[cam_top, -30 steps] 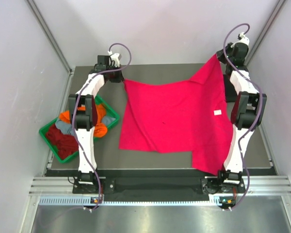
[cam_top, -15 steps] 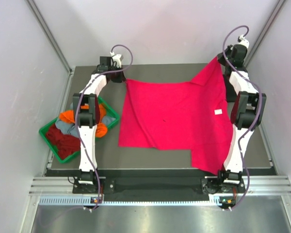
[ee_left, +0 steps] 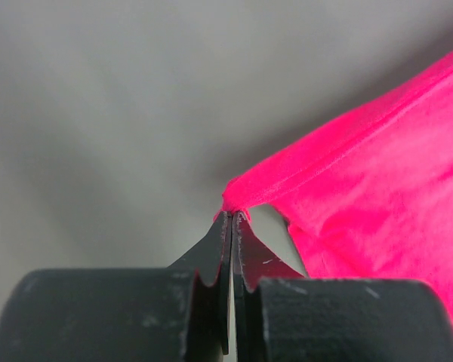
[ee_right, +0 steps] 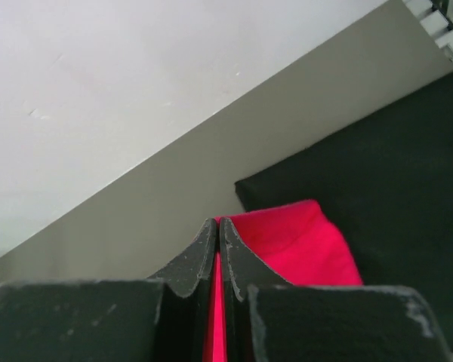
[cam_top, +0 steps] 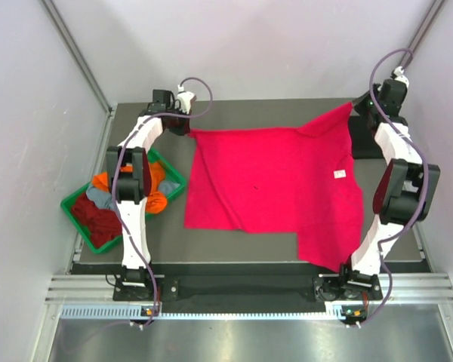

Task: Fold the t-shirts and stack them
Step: Fold the tshirt

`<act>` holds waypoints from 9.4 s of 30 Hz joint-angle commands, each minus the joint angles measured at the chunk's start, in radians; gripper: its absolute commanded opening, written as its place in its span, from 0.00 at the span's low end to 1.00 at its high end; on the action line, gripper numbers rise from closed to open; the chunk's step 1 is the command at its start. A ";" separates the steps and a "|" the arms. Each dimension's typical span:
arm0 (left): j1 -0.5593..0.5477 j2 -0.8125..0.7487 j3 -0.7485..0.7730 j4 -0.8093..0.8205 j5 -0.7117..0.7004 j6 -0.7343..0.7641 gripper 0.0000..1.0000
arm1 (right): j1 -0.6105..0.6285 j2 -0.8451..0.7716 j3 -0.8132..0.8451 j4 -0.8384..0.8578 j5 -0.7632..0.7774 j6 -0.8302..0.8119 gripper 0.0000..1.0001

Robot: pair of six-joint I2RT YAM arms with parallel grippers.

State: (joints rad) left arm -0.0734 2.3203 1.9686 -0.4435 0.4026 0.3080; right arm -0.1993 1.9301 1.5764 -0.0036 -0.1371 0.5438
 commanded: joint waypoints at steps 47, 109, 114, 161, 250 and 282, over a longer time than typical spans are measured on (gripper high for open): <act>-0.094 -0.265 -0.243 -0.354 -0.222 0.071 0.00 | -0.255 -0.614 -0.678 -0.412 -0.064 -0.002 0.00; -0.103 0.102 0.130 -0.261 -0.171 -0.150 0.44 | -0.065 -0.212 -0.212 -0.418 -0.127 -0.329 0.63; -0.103 0.117 0.145 -0.238 -0.160 -0.168 0.44 | -0.068 -0.114 -0.095 -0.478 -0.116 -0.398 0.61; -0.080 -0.005 0.115 -0.162 -0.428 -0.484 0.28 | -0.141 0.050 0.069 -0.424 -0.033 -0.377 0.00; -0.180 -0.486 -0.305 -0.219 -0.348 -0.613 0.31 | 0.363 -0.504 -0.485 -0.659 0.267 -0.209 0.45; -0.115 -0.096 -0.249 0.026 -0.100 -0.630 0.40 | 0.296 -0.128 -0.361 -0.492 0.435 -0.436 0.45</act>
State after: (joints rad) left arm -0.1860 2.2238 1.7241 -0.4675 0.2813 -0.3157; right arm 0.1146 1.7897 1.2091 -0.5339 0.2615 0.1215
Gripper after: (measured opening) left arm 0.395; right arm 0.448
